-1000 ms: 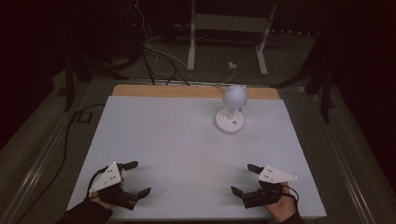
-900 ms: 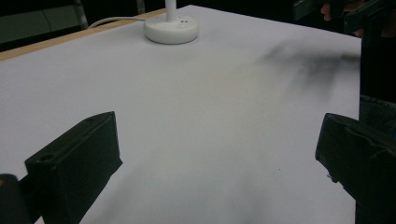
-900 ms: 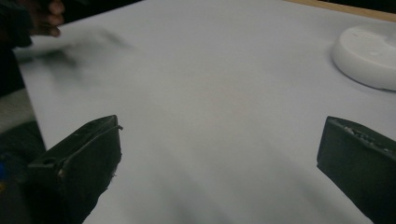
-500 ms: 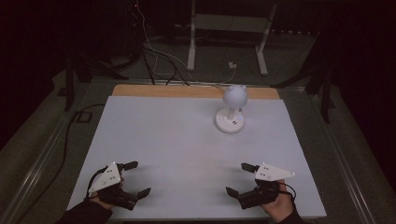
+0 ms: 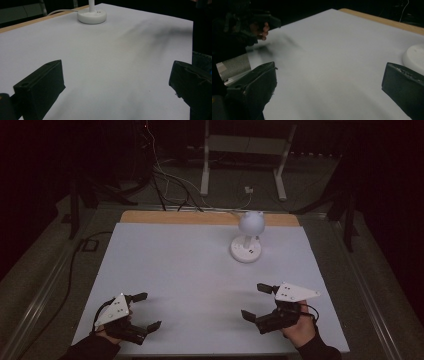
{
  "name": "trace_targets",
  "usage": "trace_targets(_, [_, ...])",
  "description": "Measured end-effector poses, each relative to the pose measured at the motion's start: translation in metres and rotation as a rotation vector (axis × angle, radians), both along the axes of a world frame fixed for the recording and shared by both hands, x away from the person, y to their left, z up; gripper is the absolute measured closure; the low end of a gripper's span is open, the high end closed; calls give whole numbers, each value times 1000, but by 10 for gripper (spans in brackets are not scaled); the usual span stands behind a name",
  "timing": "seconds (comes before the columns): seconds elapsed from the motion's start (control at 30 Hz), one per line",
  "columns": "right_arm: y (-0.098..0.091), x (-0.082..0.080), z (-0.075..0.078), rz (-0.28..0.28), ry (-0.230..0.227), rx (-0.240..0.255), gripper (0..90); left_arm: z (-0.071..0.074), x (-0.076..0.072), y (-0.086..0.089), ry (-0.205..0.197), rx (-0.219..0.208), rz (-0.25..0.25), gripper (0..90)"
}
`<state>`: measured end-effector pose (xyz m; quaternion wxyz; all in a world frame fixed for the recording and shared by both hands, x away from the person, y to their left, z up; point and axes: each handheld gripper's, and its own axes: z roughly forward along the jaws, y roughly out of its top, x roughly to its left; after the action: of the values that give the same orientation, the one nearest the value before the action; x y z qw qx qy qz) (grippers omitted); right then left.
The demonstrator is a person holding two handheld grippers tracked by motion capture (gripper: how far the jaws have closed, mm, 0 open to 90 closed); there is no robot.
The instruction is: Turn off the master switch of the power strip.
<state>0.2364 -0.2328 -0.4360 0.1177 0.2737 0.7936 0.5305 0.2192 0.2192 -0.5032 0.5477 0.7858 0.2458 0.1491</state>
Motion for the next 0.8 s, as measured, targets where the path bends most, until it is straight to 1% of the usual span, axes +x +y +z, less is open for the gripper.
trace_targets(0.03, [0,0,0,0,0,0,0,0,0,0,-2,0,-1,4])
trace_targets(0.1, [0,5,6,-2,-22,6,0,0,0,0,-1,0,0,4])
trace_targets(0.2, [0,9,11,-5,-47,2,0,0,0,0,0,0,-1,4])
trace_targets(0.27, [0,11,13,-7,-51,4,0,0,0,0,-1,-1,0,4])
trace_targets(0.3, [-2,14,16,-12,-58,17,0,0,0,0,-2,1,0,4])
trace_targets(0.33, [-2,14,16,-12,-58,17,0,0,0,0,-3,3,0,4])
trace_targets(0.4, [-3,20,20,-24,-75,18,0,0,0,0,-2,3,-2,4])
trace_targets(0.53, [-5,25,24,-35,-84,22,0,0,0,0,-1,4,0,4])
trace_targets(0.57, [-7,29,28,-39,-90,25,0,0,0,0,1,2,0,4])
trace_targets(0.7, [-9,36,34,-54,-103,32,0,0,0,-1,0,2,-1,4])
trace_targets(0.8, [-11,40,38,-61,-105,37,0,0,0,-1,0,0,-1,4])
